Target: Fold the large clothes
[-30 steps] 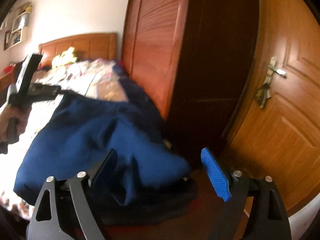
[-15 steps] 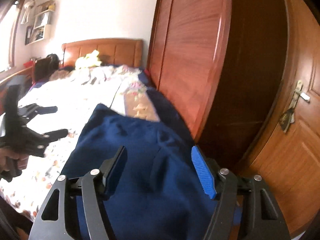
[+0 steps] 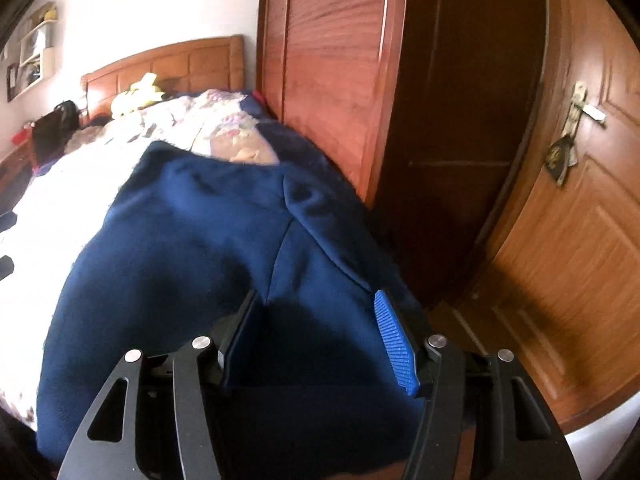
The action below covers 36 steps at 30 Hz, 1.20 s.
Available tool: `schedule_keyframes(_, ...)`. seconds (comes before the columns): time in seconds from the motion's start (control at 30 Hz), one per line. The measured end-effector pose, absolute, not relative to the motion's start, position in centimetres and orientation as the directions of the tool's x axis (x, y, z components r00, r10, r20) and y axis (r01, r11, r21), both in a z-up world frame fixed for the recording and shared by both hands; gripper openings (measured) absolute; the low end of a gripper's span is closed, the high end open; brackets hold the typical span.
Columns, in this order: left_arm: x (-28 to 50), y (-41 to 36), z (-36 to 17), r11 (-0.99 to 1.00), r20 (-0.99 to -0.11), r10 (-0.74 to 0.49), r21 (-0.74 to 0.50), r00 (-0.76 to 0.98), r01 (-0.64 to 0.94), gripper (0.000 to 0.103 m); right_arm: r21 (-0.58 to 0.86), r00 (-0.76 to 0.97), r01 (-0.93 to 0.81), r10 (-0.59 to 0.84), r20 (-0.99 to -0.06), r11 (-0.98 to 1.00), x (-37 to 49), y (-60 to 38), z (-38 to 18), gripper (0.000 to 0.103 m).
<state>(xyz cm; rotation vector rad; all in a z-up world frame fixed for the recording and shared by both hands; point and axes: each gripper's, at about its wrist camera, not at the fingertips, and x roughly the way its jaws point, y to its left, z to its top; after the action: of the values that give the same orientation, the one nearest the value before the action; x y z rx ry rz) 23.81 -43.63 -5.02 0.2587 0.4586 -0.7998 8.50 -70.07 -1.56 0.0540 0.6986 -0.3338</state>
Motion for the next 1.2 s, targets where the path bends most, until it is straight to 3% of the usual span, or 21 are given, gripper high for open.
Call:
schedule_keyframes(0.17, 21.3, -40.5, -4.2, 0.696, -0.474, -0.613, 0.055, 0.632, 0.716, 0.101, -0.061, 0.777, 0.331, -0.309, -0.549, 0.942, 5.9, -66.9, 1.7, 0.073)
schedule_keyframes(0.43, 17.5, -33.8, -3.2, 0.759, -0.465, -0.553, 0.060, 0.691, 0.648, 0.101, -0.027, 0.859, 0.246, -0.231, -0.456, 0.969, 3.9, -58.2, 4.0, 0.095)
schedule_keyframes(0.8, 13.5, -24.0, -2.4, 0.838, -0.476, -0.462, 0.043, 0.748, 0.544, 0.101, 0.028, 0.892, 0.120, -0.095, -0.442, 0.992, 3.2, -47.6, 2.5, 0.095)
schedule_keyframes(1.2, 12.4, -14.1, -5.1, 0.933, -0.519, -0.304, 0.008, 0.799, 0.361, 0.101, 0.069, 0.886, -0.023, 0.052, -0.461, 0.997, 5.0, -36.9, -1.5, 0.095)
